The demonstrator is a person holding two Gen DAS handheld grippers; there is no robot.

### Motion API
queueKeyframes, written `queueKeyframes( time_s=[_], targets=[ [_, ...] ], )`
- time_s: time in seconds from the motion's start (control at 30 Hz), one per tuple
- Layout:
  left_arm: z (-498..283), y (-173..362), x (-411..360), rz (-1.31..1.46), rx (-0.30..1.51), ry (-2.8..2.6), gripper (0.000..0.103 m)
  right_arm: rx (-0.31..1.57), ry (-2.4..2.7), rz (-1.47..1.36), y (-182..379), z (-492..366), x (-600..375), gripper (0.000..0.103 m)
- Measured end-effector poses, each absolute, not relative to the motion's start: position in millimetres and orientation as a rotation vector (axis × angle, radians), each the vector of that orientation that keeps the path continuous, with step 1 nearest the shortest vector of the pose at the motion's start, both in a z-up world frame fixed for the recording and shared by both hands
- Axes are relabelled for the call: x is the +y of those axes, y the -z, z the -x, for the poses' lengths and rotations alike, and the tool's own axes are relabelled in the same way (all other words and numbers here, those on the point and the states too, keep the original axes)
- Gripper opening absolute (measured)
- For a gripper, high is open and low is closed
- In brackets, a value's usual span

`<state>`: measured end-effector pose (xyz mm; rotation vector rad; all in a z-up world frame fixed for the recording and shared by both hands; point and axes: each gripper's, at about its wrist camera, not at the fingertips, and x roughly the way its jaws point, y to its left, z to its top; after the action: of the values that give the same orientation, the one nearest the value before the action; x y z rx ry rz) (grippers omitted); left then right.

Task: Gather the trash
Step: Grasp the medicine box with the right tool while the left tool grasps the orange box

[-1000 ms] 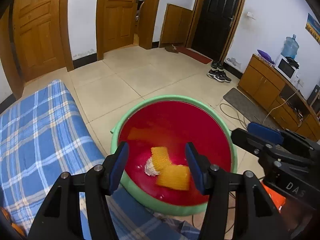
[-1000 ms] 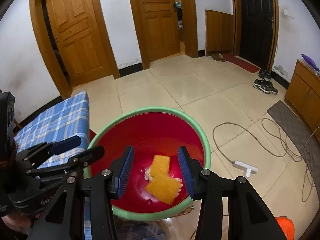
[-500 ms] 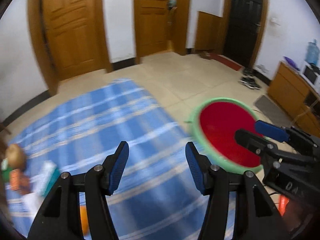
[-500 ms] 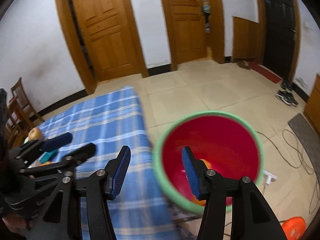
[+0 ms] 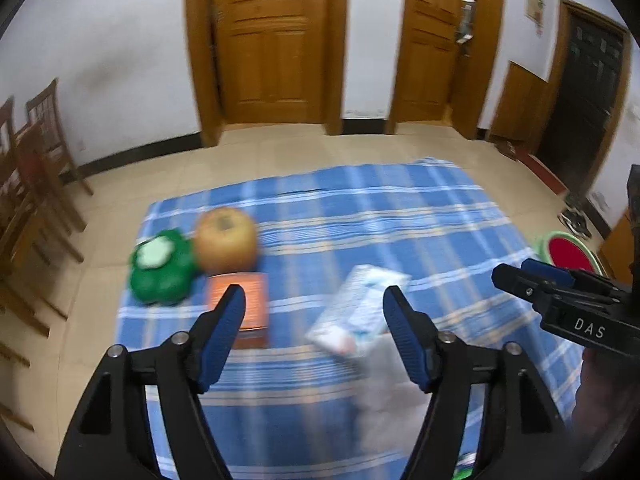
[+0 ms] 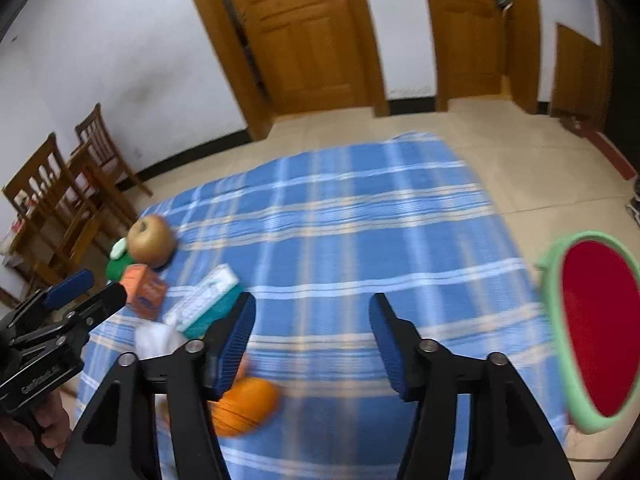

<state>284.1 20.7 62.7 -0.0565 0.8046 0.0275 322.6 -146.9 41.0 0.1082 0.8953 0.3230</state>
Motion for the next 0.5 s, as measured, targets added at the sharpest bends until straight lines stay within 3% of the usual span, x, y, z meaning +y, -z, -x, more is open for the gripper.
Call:
queueKeyframes(
  time_s=[0.27,0.5],
  targets=[
    [-282.3,-39.1,73.7,0.088,0.851,-0.033,0.071,1.004,-0.369,-0.121,-22.6,-353.3,-68.8,0.062],
    [-294.2,-23.8,72.9,0.140,0.871,0.024,0.074,1.113,-0.302,-0.111,-9.4,-372.8,-52.6,0.062]
  ],
)
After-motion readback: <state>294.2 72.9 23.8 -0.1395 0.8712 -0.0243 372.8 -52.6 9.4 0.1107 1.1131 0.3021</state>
